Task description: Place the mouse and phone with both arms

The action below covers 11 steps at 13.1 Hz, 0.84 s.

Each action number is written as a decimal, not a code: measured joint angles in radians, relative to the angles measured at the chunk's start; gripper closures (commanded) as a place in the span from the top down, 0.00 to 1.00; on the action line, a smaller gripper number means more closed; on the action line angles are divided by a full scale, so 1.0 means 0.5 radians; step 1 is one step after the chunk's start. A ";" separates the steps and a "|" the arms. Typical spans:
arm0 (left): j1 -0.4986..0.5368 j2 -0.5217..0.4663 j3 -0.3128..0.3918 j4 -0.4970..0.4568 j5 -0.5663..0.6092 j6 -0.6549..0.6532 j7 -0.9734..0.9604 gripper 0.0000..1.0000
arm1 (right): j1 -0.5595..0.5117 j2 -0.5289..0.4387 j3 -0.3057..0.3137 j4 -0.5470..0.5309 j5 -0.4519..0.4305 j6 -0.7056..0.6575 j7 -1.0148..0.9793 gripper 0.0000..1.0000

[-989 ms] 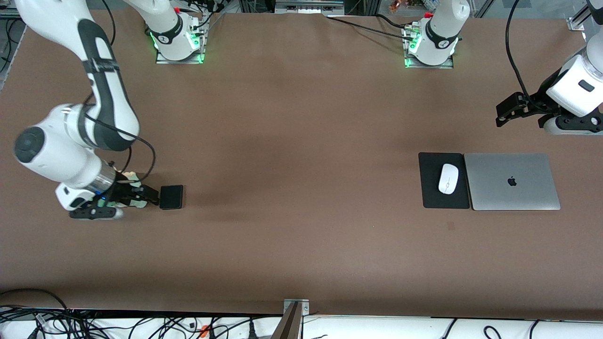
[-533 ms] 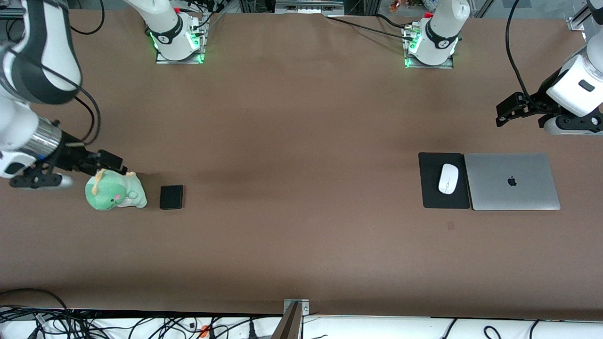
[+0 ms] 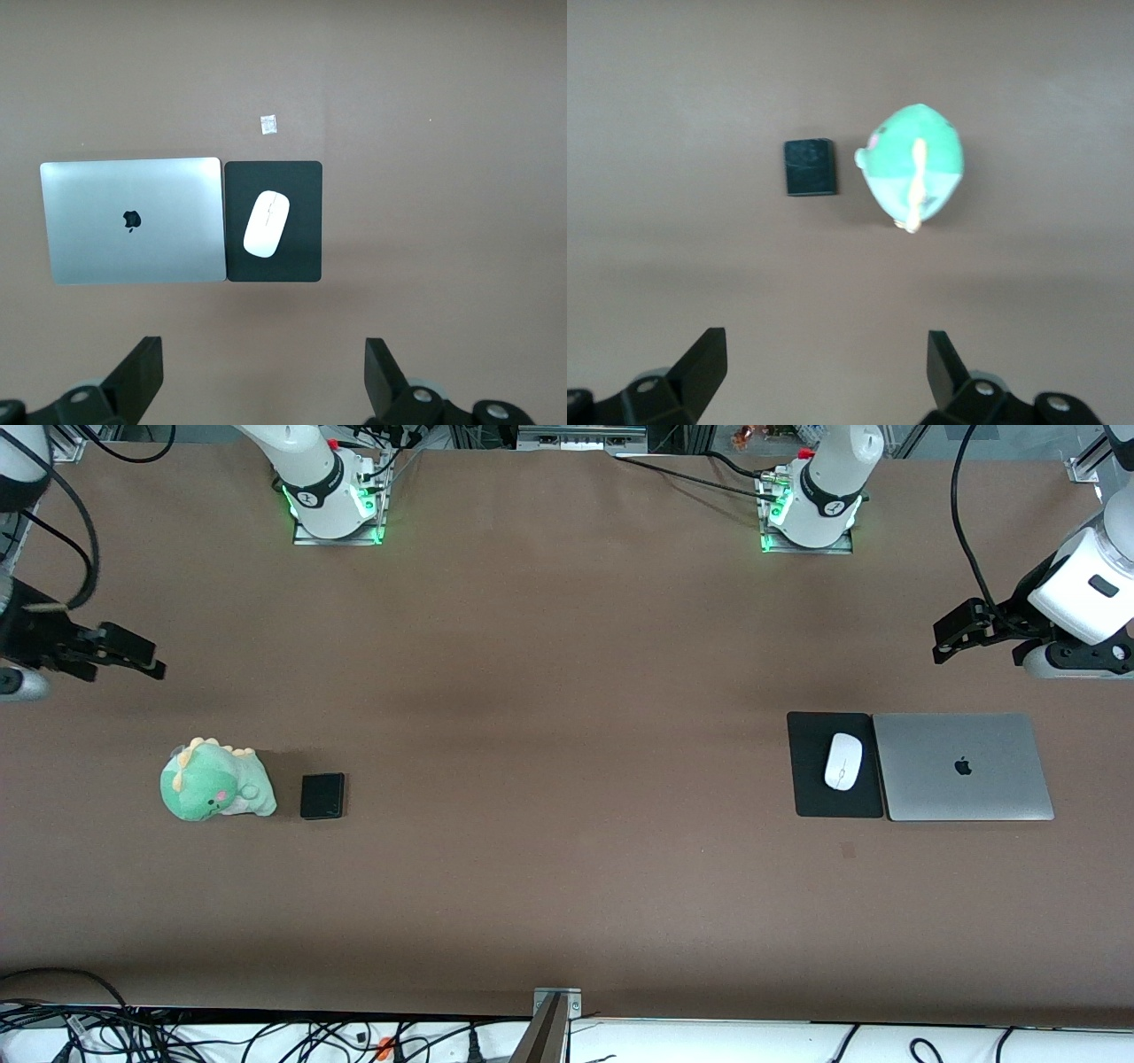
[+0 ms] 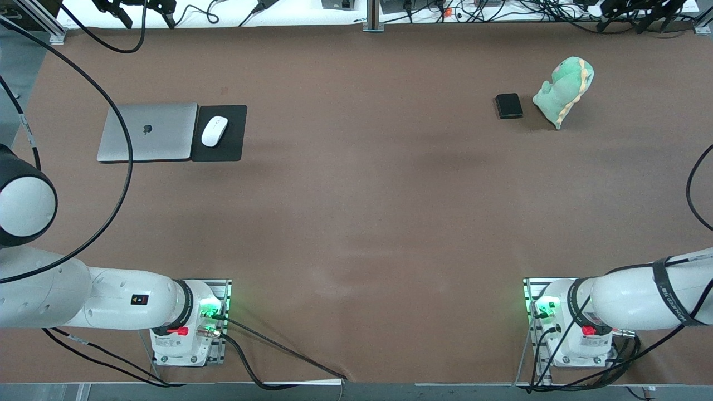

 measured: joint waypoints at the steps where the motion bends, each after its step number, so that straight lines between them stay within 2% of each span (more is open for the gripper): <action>1: 0.000 0.000 0.000 0.000 0.000 0.000 0.000 1.00 | -0.030 0.000 0.036 0.038 -0.049 -0.029 0.000 1.00; 4: 0.000 0.000 0.000 0.000 0.000 0.000 0.000 1.00 | -0.041 0.002 0.082 0.115 -0.150 -0.040 0.000 1.00; 7: 0.000 0.000 0.000 0.000 0.000 0.001 0.000 1.00 | -0.041 0.005 0.087 0.243 -0.154 -0.040 0.000 1.00; 11: 0.000 0.000 0.000 0.000 0.000 0.002 0.000 1.00 | -0.041 0.028 0.090 0.260 -0.154 -0.039 0.001 1.00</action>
